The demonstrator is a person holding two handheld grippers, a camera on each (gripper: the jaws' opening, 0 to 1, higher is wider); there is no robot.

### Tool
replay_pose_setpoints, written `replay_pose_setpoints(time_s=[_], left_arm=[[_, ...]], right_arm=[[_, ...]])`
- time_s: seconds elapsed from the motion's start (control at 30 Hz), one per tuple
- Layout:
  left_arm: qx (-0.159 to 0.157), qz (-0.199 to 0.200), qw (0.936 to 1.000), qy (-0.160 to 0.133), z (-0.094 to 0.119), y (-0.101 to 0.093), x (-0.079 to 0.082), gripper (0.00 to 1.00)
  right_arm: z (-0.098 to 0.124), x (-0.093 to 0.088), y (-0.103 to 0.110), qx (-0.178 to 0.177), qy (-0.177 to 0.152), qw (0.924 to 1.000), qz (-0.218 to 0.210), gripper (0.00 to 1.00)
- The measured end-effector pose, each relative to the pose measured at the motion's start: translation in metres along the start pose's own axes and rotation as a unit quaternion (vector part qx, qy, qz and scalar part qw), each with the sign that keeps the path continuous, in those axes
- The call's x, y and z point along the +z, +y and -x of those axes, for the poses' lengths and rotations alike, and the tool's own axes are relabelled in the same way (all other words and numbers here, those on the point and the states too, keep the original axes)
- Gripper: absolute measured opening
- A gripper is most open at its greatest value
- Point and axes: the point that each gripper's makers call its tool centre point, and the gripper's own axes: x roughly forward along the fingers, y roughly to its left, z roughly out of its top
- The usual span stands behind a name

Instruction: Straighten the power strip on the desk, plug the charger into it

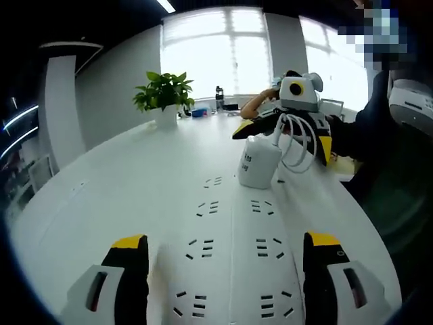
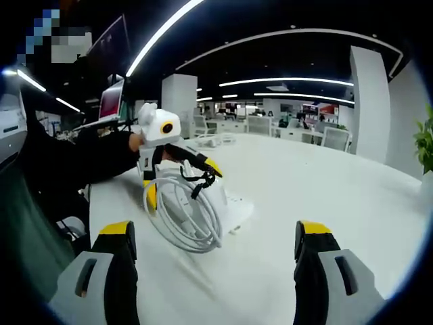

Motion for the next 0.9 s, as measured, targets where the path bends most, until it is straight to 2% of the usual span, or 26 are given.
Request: replay_pose_setpoints(time_s=[0.33,0.53,0.9], left_arm=[[0.011,0.002,0.9999,-0.004,0.006,-0.003,0.000,0.99],[0.038,0.005,0.9993,0.001,0.014,0.004,-0.006,0.99],[0.064,0.017,0.9976,-0.022,0.034,0.004,-0.005,0.99]], right_arm=[[-0.002,0.003,0.004,0.007,-0.001,1.0000,0.004,0.97],[-0.003,0.005,0.006,0.008,-0.002,0.9999,0.007,0.97],[-0.005,0.010,0.012,0.013,-0.001,0.9999,0.010,0.97]])
